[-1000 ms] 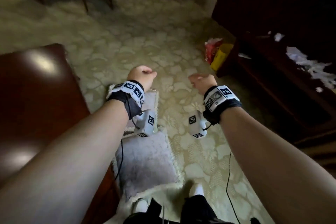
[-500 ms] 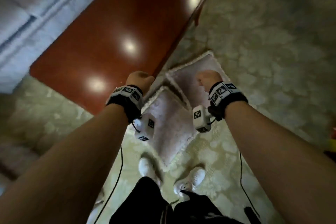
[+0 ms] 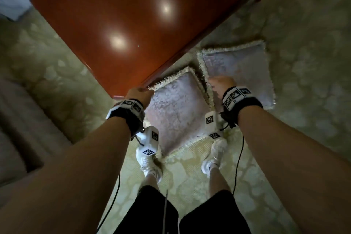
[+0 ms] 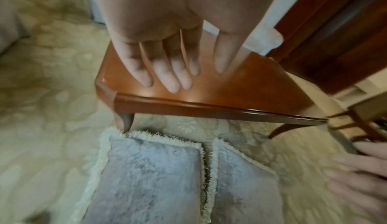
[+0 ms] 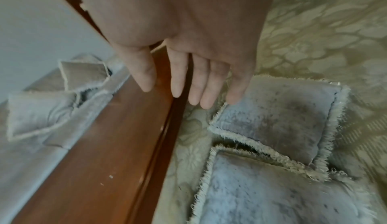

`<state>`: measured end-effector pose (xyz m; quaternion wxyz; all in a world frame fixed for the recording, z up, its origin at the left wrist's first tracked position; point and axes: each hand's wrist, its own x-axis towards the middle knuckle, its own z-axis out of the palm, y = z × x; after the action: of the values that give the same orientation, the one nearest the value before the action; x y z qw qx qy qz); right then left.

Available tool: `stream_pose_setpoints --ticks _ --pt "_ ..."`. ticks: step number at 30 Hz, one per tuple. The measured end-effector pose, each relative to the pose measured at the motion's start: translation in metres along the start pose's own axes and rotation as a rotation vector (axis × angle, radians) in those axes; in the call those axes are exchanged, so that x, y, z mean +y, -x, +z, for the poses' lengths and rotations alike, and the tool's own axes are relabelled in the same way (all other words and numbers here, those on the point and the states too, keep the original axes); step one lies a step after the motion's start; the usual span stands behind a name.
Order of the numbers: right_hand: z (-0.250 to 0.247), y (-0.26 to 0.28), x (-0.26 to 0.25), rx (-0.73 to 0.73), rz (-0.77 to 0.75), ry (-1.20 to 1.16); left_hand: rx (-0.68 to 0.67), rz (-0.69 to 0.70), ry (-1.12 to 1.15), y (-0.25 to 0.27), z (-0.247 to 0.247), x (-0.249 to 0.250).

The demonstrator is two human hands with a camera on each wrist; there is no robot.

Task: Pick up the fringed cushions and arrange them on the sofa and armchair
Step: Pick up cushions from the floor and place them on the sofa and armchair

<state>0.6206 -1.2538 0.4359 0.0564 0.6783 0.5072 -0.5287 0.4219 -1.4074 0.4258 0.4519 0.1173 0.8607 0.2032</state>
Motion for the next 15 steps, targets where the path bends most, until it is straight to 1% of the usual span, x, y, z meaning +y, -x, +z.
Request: stream_pose_setpoints --ticks 4,7,9,12,15 --pt "0.031 -0.094 0.044 -0.094 -0.017 0.223 0.051 -0.178 0.099 -0.065 0.063 -0.064" --pt "0.057 -0.162 0.088 -0.113 -0.024 0.335 0.118 -0.311 0.174 -0.111 0.112 -0.118" --pt "0.077 -0.205 0.114 -0.099 -0.004 0.386 0.167 -0.383 0.221 -0.142 0.144 -0.153" --pt "0.107 -0.259 0.158 -0.099 0.033 0.443 0.196 -0.463 0.264 -0.187 0.189 -0.201" --pt "0.135 -0.305 0.198 -0.075 0.059 0.427 0.195 -0.483 0.272 -0.231 0.222 -0.236"
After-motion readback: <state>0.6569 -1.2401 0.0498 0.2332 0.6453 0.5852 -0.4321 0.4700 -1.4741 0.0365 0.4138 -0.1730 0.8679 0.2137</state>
